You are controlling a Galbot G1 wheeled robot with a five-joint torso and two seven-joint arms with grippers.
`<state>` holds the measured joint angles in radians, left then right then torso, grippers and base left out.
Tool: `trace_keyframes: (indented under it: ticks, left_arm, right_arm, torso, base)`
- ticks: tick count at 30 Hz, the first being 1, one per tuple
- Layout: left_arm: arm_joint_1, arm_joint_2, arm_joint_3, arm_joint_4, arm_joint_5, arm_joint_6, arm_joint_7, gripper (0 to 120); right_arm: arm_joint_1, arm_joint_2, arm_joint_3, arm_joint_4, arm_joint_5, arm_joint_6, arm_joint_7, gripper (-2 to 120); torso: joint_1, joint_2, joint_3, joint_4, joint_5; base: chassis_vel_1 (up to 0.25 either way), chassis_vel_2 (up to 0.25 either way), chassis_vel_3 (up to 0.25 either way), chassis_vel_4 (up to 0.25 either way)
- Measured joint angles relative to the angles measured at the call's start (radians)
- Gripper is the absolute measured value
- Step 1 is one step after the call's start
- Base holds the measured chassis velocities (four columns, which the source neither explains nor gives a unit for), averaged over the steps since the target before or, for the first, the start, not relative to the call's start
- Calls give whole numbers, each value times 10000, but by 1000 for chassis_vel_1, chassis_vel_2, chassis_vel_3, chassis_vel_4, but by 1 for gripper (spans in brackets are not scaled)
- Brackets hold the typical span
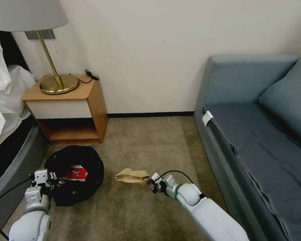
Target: Pick up the trash bin, then pick up the garbage on the floor and place it into the trash bin.
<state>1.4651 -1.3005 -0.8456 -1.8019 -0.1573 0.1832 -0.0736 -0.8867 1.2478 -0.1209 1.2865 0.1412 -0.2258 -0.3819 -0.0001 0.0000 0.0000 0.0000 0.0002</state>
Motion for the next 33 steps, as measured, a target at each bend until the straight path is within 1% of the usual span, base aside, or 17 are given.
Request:
trace_keyframes:
  ticks: [4, 7, 10, 11, 17, 19, 20, 23, 27, 28, 29, 31, 33]
  left_arm:
    - [-15, -70, 76, -53, 80, 32, -6, 4]
    - [-35, -89, 121, -111, 107, 95, -12, 4]
    - [-135, -141, 216, -240, 154, 246, -6, 4]
    - [-135, -141, 216, -240, 154, 246, -6, 4]
    - [-300, -233, 362, -441, 261, 424, 23, 4]
    - [-334, -242, 381, -503, 280, 476, 26, 4]
    - [-334, -242, 381, -503, 280, 476, 26, 4]
    - [-389, -235, 377, -562, 285, 548, 26, 4]
    - [-445, -232, 364, -594, 286, 604, 19, 4]
    - [-469, -243, 387, -614, 297, 639, 17, 4]
    - [-469, -243, 387, -614, 297, 639, 17, 4]
    - [-482, -256, 406, -619, 320, 653, 16, 4]
    - [-560, -335, 469, -622, 411, 705, 2, 4]
  right_arm:
    - [36, -122, 157, 461, 163, -4, -12, 0]
    - [226, -252, 130, 788, 349, -203, 4, 0]
    - [895, -473, -291, 1047, 633, -599, 88, 0]
    - [895, -473, -291, 1047, 633, -599, 88, 0]
    - [2242, -714, -1298, 1110, 1125, -1003, 232, 0]
    - [2694, -698, -1763, 1110, 1326, -1133, 280, 0]
    - [2694, -698, -1763, 1110, 1326, -1133, 280, 0]
    - [3194, -527, -2398, 1099, 1570, -1273, 343, 0]
    - [3502, -369, -2876, 1089, 1755, -1362, 386, 0]
    - [3756, -287, -3242, 1086, 1877, -1412, 408, 0]
    - [3756, -287, -3242, 1086, 1877, -1412, 408, 0]
    - [3898, -241, -3458, 1086, 1954, -1437, 416, 0]
    - [4289, -143, -3996, 1120, 2190, -1507, 448, 0]
  torso:
    - [1, 0, 0, 0, 0]
    - [1, 0, 0, 0, -2]
    - [1, 0, 0, 1, -3]
    - [1, 0, 0, 1, -3]
    - [1, 0, 1, 0, -4]
    - [0, -1, 1, 0, -5]
    - [0, -1, 1, 0, -5]
    - [1, 0, 1, 1, -4]
    - [1, -1, 0, 1, -3]
    - [1, -1, 0, 1, -3]
    - [1, -1, 0, 1, -3]
    - [1, 0, 0, 1, -3]
    - [1, -1, 0, 1, -4]
  base:
    - [0, 0, 0, 0]
    - [0, 0, 0, 0]
    - [0, 0, 0, 0]
    - [0, 0, 0, 0]
    - [0, 0, 0, 0]
    - [0, 0, 0, 0]
    - [0, 0, 0, 0]
    - [0, 0, 0, 0]
    - [0, 0, 0, 0]
    - [0, 0, 0, 0]
    - [0, 0, 0, 0]
    - [0, 0, 0, 0]
    - [0, 0, 0, 0]
